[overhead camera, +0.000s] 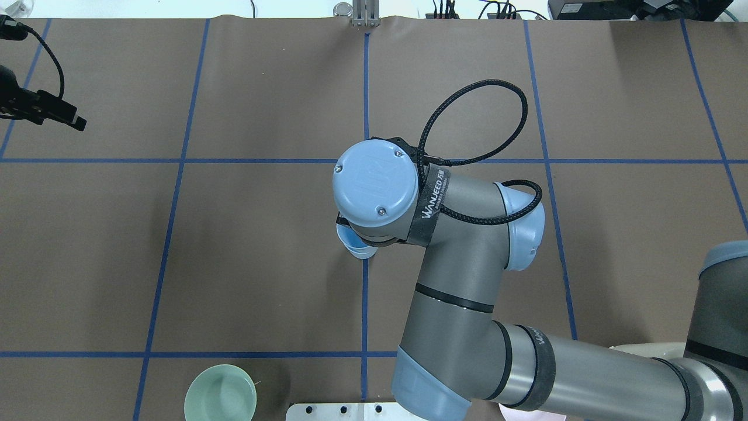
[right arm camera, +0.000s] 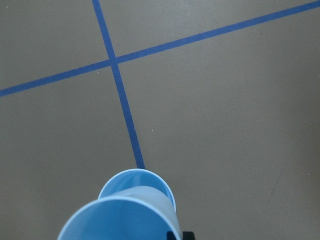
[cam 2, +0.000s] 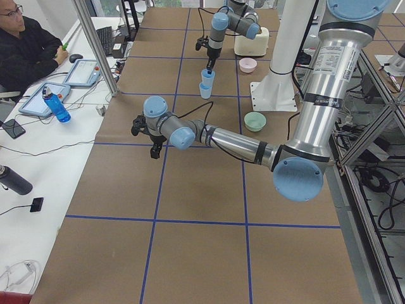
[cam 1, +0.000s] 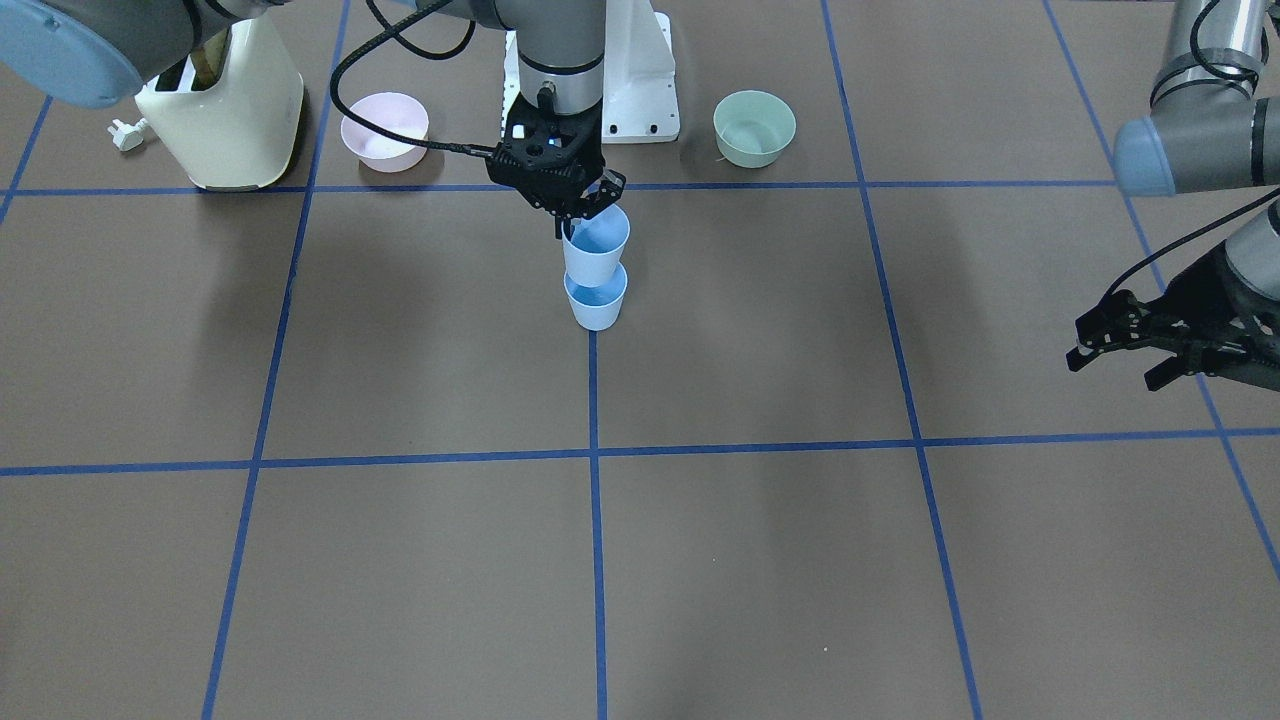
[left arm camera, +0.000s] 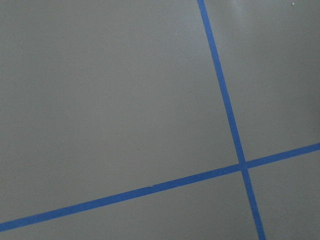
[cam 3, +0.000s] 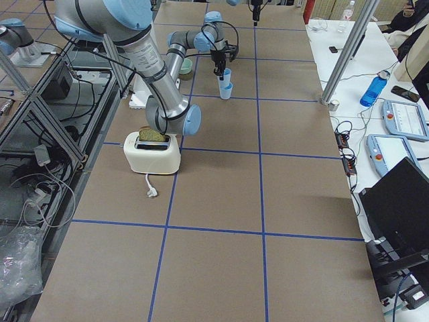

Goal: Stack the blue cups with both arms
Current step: 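Lower the held cup into the center cup and open the right gripper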

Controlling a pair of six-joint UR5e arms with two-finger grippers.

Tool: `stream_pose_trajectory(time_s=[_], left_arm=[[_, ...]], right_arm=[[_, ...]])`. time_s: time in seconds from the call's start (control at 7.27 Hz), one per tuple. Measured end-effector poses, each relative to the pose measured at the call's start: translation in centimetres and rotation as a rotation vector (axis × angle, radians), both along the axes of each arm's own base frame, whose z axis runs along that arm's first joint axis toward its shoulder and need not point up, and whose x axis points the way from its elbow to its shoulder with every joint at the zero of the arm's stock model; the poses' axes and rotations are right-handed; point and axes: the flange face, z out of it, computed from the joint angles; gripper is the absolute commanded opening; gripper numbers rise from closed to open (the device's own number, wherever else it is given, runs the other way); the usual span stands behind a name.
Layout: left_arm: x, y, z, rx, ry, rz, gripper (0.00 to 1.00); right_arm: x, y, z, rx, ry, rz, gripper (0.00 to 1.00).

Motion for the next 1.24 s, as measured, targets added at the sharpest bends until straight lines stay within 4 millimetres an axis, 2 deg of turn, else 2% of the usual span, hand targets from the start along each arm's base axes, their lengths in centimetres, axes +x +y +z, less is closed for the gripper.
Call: stream_pose_trajectory(time_s=[1.24], left_arm=[[0.06,0.06,0.18,-0.001,-0.001,0.002,0.98]], right_arm=[[-1.21,-0.56,0.59,0.011,-0.002,0.001,0.00]])
